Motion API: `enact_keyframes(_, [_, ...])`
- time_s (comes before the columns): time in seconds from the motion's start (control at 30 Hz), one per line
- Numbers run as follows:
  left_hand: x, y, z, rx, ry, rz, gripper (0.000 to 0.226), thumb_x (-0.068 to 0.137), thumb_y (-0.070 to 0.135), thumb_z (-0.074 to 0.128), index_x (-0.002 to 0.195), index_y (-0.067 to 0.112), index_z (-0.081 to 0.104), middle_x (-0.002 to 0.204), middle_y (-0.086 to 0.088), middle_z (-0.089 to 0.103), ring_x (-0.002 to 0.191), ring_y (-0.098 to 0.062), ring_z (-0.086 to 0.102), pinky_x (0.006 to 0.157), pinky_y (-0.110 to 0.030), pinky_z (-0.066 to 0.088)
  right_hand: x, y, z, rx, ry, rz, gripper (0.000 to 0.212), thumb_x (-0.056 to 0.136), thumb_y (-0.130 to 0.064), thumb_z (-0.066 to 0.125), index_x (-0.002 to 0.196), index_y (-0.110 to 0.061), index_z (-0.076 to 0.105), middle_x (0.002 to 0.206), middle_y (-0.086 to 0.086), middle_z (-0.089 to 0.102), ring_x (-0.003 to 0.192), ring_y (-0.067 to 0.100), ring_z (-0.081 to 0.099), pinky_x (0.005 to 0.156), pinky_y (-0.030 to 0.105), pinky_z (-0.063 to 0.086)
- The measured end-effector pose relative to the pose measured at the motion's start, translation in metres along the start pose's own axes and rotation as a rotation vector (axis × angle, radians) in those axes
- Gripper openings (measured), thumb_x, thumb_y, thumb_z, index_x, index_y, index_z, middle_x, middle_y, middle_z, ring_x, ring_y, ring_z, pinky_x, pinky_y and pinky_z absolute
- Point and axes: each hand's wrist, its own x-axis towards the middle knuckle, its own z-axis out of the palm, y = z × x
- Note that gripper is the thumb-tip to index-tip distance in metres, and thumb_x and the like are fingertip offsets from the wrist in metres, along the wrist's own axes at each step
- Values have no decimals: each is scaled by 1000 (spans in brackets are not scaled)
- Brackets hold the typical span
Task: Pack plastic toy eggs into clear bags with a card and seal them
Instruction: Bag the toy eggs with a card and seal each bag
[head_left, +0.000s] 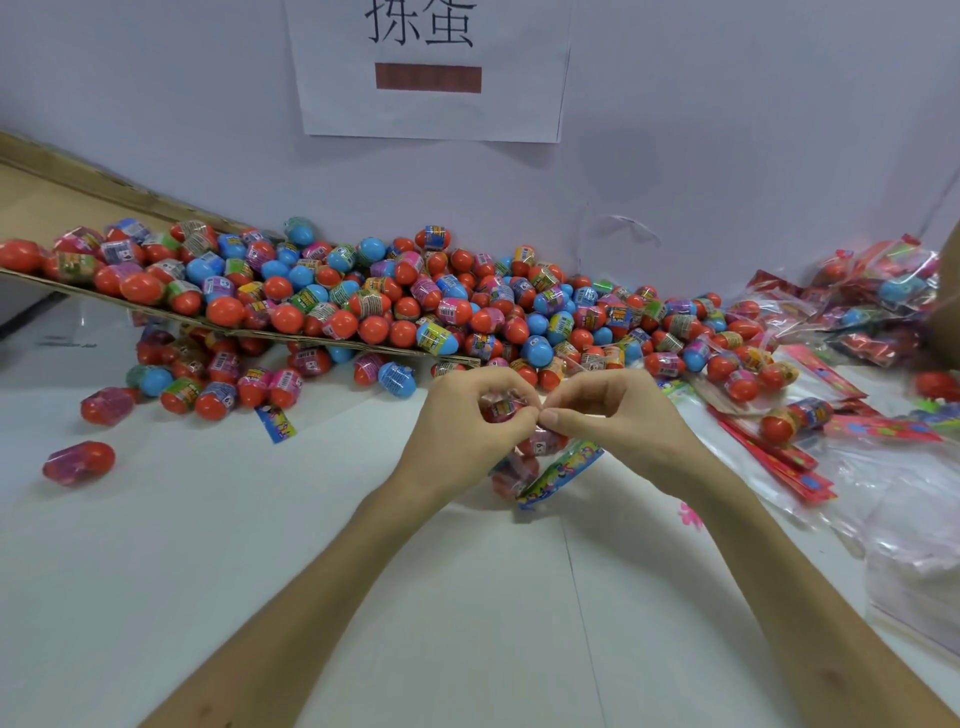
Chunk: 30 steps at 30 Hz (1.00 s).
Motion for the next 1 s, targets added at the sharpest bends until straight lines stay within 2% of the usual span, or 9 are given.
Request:
enact_keyframes(0.13, [-1, 0, 1, 5, -15, -12, 10, 88, 13, 73, 85, 22, 77, 81, 21, 70, 90, -1, 66, 74, -14, 52, 1, 0, 1, -101, 10, -48, 6, 89, -11, 77, 85, -15, 78, 80, 2, 76, 78, 23, 73, 79, 42, 62])
enact_keyframes(0.27, [-1, 1, 1, -55, -64, -51, 5, 88, 25, 72, 88, 21, 76, 84, 16, 70, 90, -6, 66, 79, -24, 55, 0, 1, 7, -171, 69, -102, 13, 87, -1, 73, 82, -12, 73, 77, -1, 71, 74, 17, 70, 69, 40, 62])
enact_keyframes(0.4, [-1, 2, 1, -31, -47, -64, 11, 90, 11, 74, 86, 21, 74, 85, 14, 71, 89, -5, 67, 82, -25, 54, -3, 2, 16, -238, 122, -209, 20, 83, 5, 69, 78, -14, 69, 75, -2, 66, 72, 15, 65, 58, 27, 54])
enact_keyframes(0.53, [0, 4, 0, -45, -14, -83, 13, 90, 8, 72, 86, 21, 73, 84, 16, 70, 85, -2, 66, 80, -19, 53, -1, 3, 20, -188, 161, -196, 19, 88, 3, 67, 81, -14, 69, 79, -3, 67, 75, 13, 65, 63, 26, 55])
enact_keyframes(0.67, [0, 2, -1, -105, 59, -139, 13, 93, 11, 70, 88, 23, 72, 71, 18, 67, 68, -1, 65, 59, -13, 49, 3, 5, 22, -98, 149, -132, 5, 97, -13, 67, 95, -14, 72, 89, -3, 71, 84, 17, 70, 78, 33, 59])
enact_keyframes(0.77, [1, 0, -2, -191, 103, -171, 15, 95, 13, 70, 87, 26, 70, 65, 16, 66, 60, -2, 64, 51, -14, 47, 3, 7, 22, -42, 169, -112, 7, 94, -19, 72, 100, -20, 75, 97, -6, 73, 94, 16, 70, 81, 33, 59])
enact_keyframes(0.83, [2, -2, -2, -221, 151, -193, 13, 96, 15, 70, 88, 26, 71, 73, 11, 69, 65, -4, 65, 54, -18, 52, 2, 6, 21, 17, 163, -93, 13, 91, -19, 76, 103, -24, 77, 99, -9, 73, 95, 13, 71, 71, 31, 62])
enact_keyframes(0.9, [4, -6, -1, -250, 196, -217, 11, 96, 16, 70, 91, 25, 72, 81, 11, 71, 73, -2, 65, 65, -18, 55, 2, 5, 22, 34, 183, -104, 20, 89, -16, 78, 107, -25, 77, 101, -12, 73, 97, 14, 71, 64, 33, 63])
enact_keyframes(1.0, [6, -9, 0, -270, 226, -228, 15, 95, 16, 73, 106, 27, 69, 97, 14, 71, 93, 3, 65, 81, -14, 53, 1, 4, 25, -66, 327, -169, 25, 87, -15, 79, 107, -29, 76, 99, -14, 74, 98, 14, 71, 68, 36, 63])
